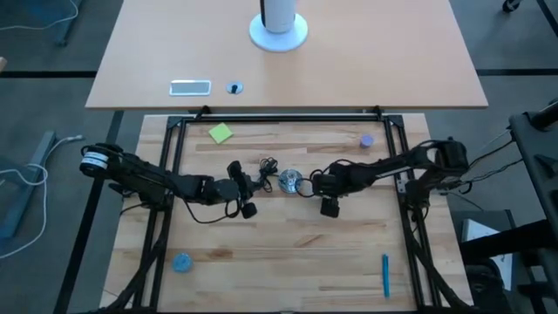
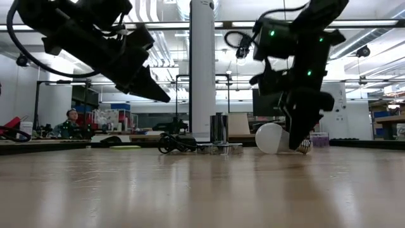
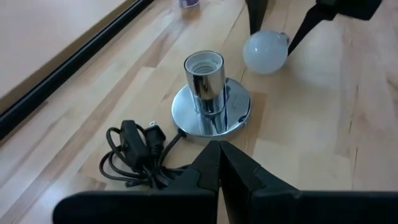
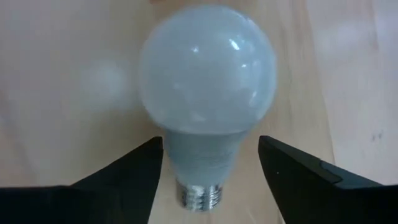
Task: Screw lightbulb
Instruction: Insert the white lightbulb into the silver lamp
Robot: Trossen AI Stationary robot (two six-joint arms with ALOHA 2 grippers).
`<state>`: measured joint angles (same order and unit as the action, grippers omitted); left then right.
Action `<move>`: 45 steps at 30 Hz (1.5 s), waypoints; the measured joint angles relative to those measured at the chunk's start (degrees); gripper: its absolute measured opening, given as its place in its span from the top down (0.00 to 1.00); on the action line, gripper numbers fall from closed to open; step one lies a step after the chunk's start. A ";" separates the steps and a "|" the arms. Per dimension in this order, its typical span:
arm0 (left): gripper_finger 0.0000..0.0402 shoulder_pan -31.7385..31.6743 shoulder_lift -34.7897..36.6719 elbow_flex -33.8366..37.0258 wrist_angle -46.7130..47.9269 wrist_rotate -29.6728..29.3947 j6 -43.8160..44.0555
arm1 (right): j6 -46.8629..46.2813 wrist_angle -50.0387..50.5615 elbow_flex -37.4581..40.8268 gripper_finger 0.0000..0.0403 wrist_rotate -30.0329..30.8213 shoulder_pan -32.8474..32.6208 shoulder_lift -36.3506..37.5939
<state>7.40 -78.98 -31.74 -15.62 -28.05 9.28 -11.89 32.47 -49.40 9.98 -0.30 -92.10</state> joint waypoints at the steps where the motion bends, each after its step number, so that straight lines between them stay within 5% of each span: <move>1: 1.00 0.00 0.00 0.15 -0.24 0.00 0.00 | 0.20 -0.40 -0.06 0.35 0.03 0.33 -0.62; 9: 1.00 0.00 0.00 0.71 -1.84 -0.04 0.24 | 3.16 -3.21 0.03 0.45 -0.57 1.19 -3.89; 16: 1.00 0.00 0.00 0.73 -3.09 -0.09 0.70 | 4.79 -5.76 1.02 0.70 -0.48 1.16 -1.92; 26: 1.00 0.00 0.44 0.73 -11.76 -2.71 -5.21 | 5.42 -8.74 1.51 0.71 0.86 3.91 12.99; 29: 1.00 0.00 0.62 0.73 -16.19 -4.52 -8.62 | 5.79 -18.94 4.05 0.71 0.80 4.33 18.68; 36: 1.00 -0.07 2.32 0.76 -21.86 -5.09 -14.92 | 6.16 -59.99 18.91 0.71 -0.90 4.66 22.43; 45: 1.00 -0.26 6.36 0.84 -22.99 -4.39 -14.88 | 7.19 -100.89 30.52 0.71 4.15 5.25 8.58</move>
<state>7.14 -72.62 -30.89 -38.60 -32.44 -5.60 -4.70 -68.42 -18.89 14.13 4.95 -83.52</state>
